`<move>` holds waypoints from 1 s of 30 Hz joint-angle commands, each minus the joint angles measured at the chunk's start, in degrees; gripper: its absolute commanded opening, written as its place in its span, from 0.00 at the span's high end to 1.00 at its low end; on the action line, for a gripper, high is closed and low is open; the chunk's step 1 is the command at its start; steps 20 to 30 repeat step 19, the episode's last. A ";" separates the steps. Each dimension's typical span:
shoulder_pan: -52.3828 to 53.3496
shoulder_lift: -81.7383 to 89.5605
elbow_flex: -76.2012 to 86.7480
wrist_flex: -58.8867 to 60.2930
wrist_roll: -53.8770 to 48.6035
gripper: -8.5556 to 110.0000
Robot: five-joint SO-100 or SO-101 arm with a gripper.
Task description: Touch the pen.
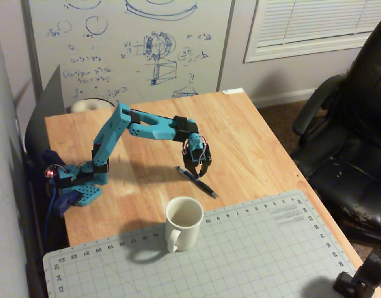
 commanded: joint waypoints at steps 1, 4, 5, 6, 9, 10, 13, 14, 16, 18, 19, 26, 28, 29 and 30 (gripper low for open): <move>0.26 2.64 -1.67 -0.70 -0.44 0.92; 0.26 3.52 -1.49 -0.18 -0.35 0.92; 0.26 3.60 -1.49 -0.18 -0.35 0.92; 0.26 3.60 -1.49 -0.18 -0.35 0.92; 0.26 3.69 -1.49 -0.18 -0.26 0.92; 0.26 3.69 -1.49 -0.18 -0.35 0.92; 0.26 3.69 -1.49 -0.18 -0.35 0.92; 0.26 3.69 -1.49 -0.18 -0.35 0.92; 0.26 3.69 -1.49 -0.18 -0.35 0.92; 0.26 3.69 -1.49 -0.18 -0.35 0.92; 0.35 3.69 -1.49 -0.18 -0.35 0.92; 0.35 3.69 -1.49 -0.18 -0.35 0.92; 0.35 3.69 -1.49 -0.18 -0.35 0.92; 0.35 3.69 -1.49 -0.18 -0.35 0.92; 0.35 3.69 -1.49 -0.18 -0.35 0.92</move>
